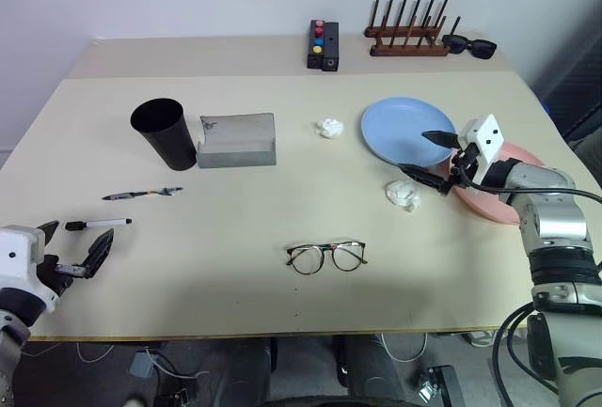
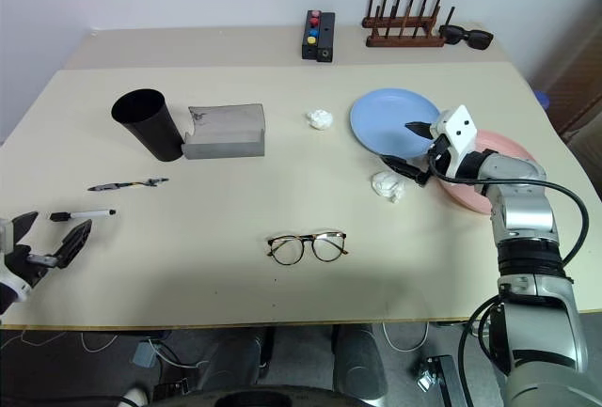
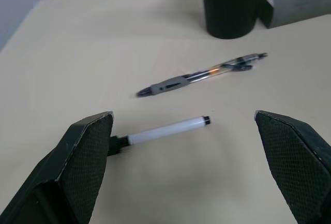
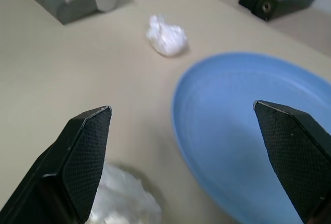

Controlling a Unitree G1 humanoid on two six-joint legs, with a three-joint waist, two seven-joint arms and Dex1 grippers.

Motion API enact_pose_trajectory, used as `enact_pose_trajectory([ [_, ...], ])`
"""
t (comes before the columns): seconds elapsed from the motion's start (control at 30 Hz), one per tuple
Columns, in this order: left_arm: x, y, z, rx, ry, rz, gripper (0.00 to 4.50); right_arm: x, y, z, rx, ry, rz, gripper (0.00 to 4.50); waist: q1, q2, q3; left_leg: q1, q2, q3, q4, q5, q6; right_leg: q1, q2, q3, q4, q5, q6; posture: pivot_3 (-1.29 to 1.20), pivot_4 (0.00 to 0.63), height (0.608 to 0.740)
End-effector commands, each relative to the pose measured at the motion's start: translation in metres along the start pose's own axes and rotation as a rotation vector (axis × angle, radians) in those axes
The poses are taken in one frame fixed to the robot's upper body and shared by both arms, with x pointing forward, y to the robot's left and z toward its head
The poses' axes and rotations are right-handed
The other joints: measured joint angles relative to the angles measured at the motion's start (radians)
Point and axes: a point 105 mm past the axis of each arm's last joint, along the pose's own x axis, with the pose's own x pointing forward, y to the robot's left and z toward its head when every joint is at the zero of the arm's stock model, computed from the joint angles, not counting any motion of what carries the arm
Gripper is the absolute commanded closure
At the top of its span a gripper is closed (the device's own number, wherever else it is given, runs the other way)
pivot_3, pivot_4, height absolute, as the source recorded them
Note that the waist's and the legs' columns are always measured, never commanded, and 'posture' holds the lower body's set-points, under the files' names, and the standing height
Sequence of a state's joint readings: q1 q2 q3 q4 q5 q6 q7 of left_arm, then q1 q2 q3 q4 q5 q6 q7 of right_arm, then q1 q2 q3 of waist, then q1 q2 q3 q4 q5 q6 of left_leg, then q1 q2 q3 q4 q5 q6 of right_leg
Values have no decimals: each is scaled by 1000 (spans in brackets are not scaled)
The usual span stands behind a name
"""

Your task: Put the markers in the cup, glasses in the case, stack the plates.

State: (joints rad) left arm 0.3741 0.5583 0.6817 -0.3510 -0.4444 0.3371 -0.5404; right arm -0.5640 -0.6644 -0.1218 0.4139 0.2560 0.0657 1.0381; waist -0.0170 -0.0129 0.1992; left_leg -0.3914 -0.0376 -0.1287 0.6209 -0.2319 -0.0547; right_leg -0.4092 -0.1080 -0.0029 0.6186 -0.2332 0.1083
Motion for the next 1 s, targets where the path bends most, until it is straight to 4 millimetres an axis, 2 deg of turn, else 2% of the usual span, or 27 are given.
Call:
enact_pose_trajectory([
  [0.03,3,6,10,41,-29,19,24,11,10,23,-34,-81,38,0,1,0,0,0,0,0,0,0,0,0,0,0,0,0,0,0,150,739],
  [0.23,13,-3,13,44,-37,23,24,29,24,32,-28,-127,93,0,1,0,0,0,0,0,0,0,0,0,1,0,0,0,0,0,150,739],
  [0.4,11,-9,7,80,20,-53,24,32,43,36,-14,-139,150,0,1,0,0,0,0,0,-1,0,0,-1,1,0,0,0,0,0,150,739],
  [0.53,13,-11,3,116,90,-183,24,38,67,47,1,-163,258,0,2,0,0,0,1,0,-1,0,0,-1,2,0,0,0,0,0,150,739],
  [0.67,23,1,-6,166,171,-236,24,45,96,59,24,-186,386,0,1,0,0,1,2,0,-1,0,0,-1,3,0,0,0,0,0,150,739],
  [0.83,35,8,-11,237,277,-378,24,56,156,67,90,-235,582,0,-1,0,0,0,3,0,-6,0,0,-4,4,1,-2,1,-2,0,150,739],
  [0.9,40,11,-11,265,306,-422,24,60,172,67,117,-243,618,0,-1,0,0,-1,4,0,-8,0,0,-5,6,1,-1,1,-2,0,150,739],
  [1.0,48,11,-9,312,334,-485,24,63,186,68,158,-254,637,0,0,0,0,-2,5,0,-8,0,0,-8,6,1,0,1,-1,0,150,739],
])
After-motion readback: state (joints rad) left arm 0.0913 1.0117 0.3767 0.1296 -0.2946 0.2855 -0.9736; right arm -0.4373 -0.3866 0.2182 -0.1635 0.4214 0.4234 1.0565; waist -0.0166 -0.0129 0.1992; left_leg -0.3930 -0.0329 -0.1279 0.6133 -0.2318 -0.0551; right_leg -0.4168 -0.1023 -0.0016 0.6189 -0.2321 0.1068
